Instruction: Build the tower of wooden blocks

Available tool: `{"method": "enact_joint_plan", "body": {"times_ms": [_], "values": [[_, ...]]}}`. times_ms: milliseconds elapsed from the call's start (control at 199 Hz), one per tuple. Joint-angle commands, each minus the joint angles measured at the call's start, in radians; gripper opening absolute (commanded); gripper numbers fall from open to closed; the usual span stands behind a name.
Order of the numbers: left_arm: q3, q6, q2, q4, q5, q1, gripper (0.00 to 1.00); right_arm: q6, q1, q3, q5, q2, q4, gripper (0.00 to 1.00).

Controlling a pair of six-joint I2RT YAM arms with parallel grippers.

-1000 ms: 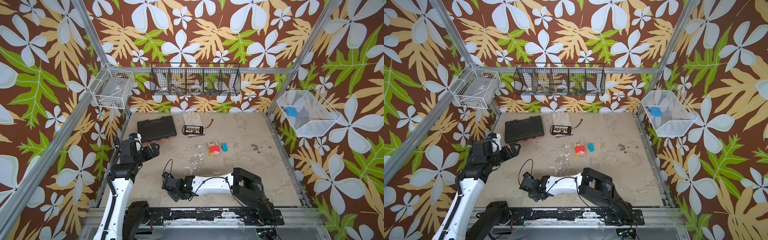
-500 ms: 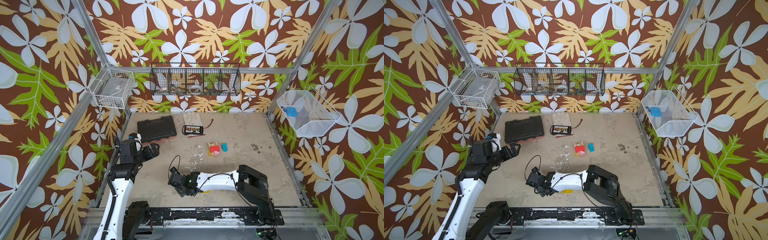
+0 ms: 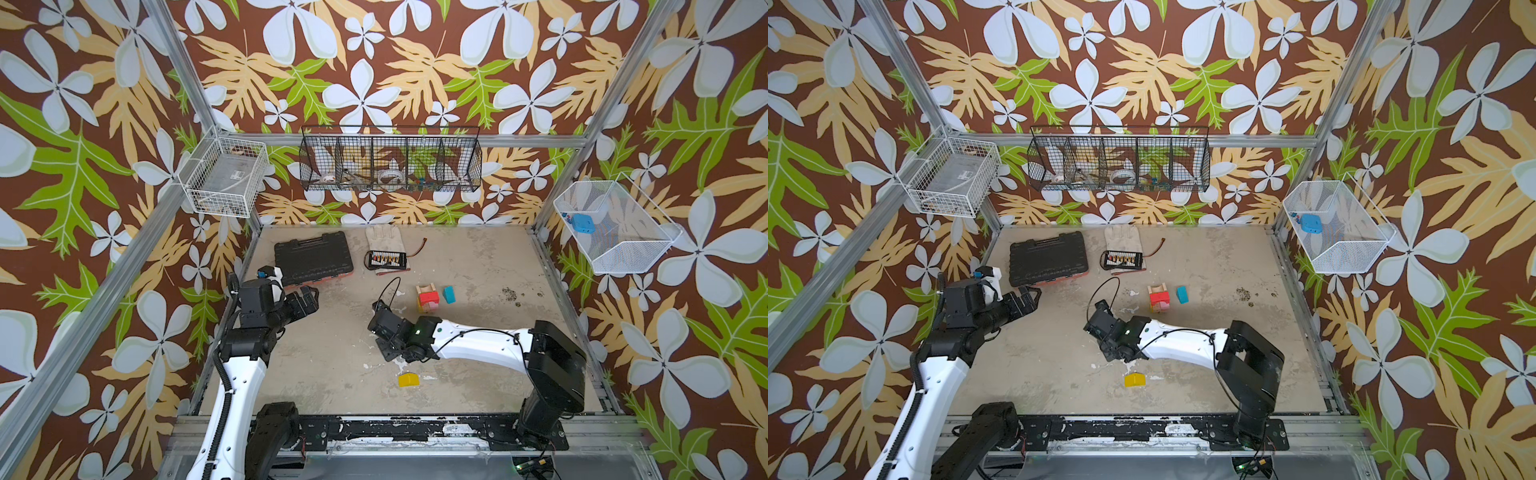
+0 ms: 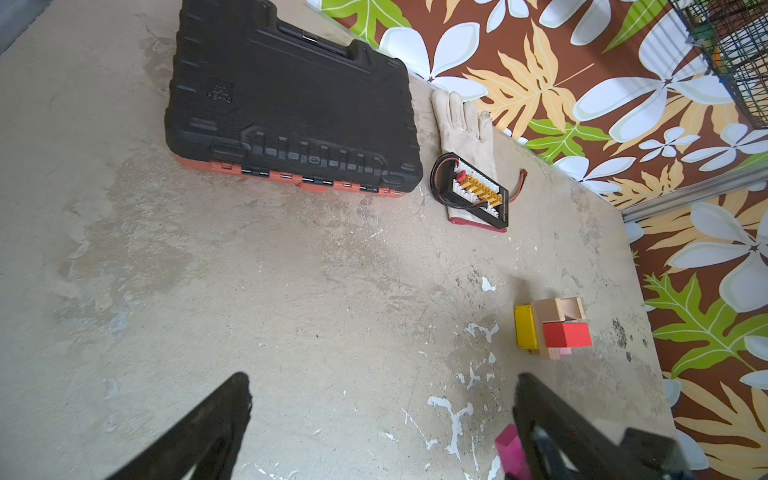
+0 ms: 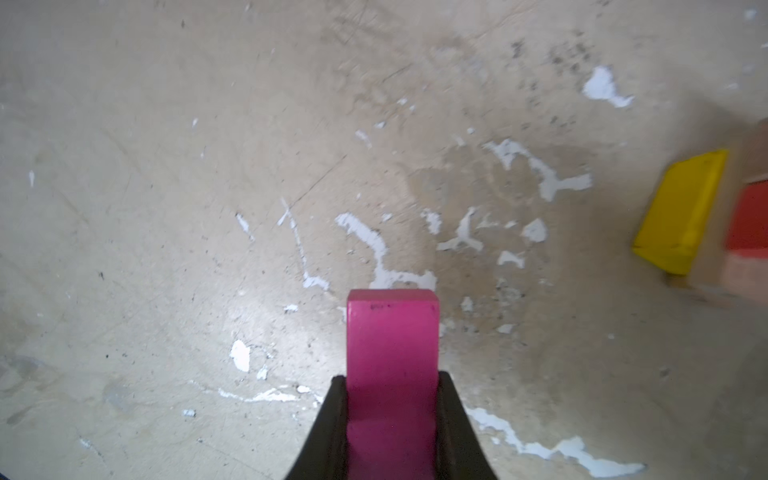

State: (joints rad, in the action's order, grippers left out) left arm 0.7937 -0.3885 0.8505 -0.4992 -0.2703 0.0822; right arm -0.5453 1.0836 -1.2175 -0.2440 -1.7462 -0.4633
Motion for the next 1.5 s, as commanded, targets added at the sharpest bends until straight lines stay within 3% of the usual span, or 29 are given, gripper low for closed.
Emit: {"method": "enact_joint_plan", "body": {"times_ms": [0,151,267,428,498,684,1067,1263,1343,1499], "values": [[0.004,0.002,-0.001,0.004,0.005,0.001,1.00,0.016,-0.021,0.015,-0.035,0.049,-0.016,0.19],[0.003,0.002,0.002,0.004,0.003,0.001,1.00,0.119,-0.020,0.043,0.047,0.053,0.042,0.20],[0.004,0.002,0.001,0.004,0.003,0.000,1.00,0.169,-0.020,0.040,0.097,-0.030,0.052,0.18],[0.004,0.002,-0.002,0.004,0.006,0.001,1.00,0.183,-0.020,0.024,0.061,-0.144,0.045,0.18],[0.004,0.002,-0.001,0.004,0.006,0.001,1.00,0.180,-0.021,0.026,0.045,-0.158,0.045,0.25],[0.004,0.002,-0.001,0.004,0.004,0.000,1.00,0.158,-0.020,0.054,-0.011,-0.136,0.033,0.59],[0.004,0.002,-0.008,0.004,0.008,0.002,1.00,0.093,-0.059,0.146,-0.084,-0.062,0.014,0.63],[0.004,0.003,-0.007,0.004,0.008,0.001,1.00,0.069,-0.097,0.170,-0.020,-0.025,0.045,0.66],[0.004,0.003,-0.005,0.004,0.006,0.001,1.00,0.067,-0.090,0.186,0.054,0.004,0.095,0.75],[0.004,0.002,-0.005,0.004,0.006,0.001,1.00,0.020,-0.074,0.181,0.090,0.024,0.127,0.90]]}}
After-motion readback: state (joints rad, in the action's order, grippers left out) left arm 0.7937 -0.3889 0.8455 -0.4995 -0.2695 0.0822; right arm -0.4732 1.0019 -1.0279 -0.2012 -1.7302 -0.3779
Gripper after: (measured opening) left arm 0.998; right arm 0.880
